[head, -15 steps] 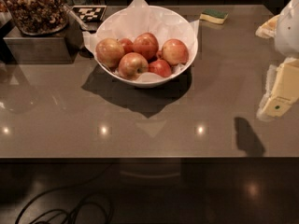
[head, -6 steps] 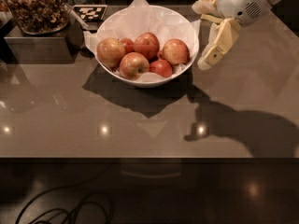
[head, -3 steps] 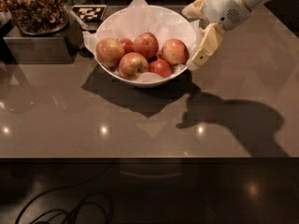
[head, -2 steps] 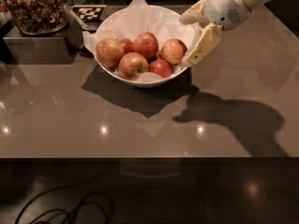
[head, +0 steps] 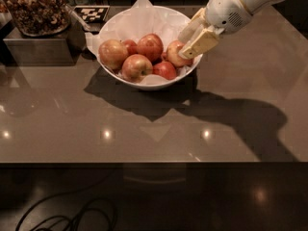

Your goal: Pick apple from white bowl

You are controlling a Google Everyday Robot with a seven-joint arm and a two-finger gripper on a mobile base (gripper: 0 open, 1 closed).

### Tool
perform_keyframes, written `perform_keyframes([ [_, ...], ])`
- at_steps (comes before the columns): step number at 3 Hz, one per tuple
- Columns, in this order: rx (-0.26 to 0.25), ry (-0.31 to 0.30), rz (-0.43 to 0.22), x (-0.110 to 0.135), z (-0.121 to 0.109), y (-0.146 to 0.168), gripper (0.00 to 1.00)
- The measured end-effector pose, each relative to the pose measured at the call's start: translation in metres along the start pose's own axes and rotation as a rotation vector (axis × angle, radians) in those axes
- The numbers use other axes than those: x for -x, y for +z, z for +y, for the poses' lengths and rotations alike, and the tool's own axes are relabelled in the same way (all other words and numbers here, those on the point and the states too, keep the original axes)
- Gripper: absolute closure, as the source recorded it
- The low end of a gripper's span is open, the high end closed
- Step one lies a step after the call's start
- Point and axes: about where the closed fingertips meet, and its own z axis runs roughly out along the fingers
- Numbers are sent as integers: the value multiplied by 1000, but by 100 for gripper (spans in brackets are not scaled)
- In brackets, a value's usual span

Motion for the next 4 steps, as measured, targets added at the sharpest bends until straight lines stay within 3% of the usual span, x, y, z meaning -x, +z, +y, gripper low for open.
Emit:
perform_keyframes([
  [2,-1,-1,-23,0,-23,22,11],
  [3,-9,8,-23,-4,-26,23,9],
  [4,-24,25,-26,-14,-34,26,23],
])
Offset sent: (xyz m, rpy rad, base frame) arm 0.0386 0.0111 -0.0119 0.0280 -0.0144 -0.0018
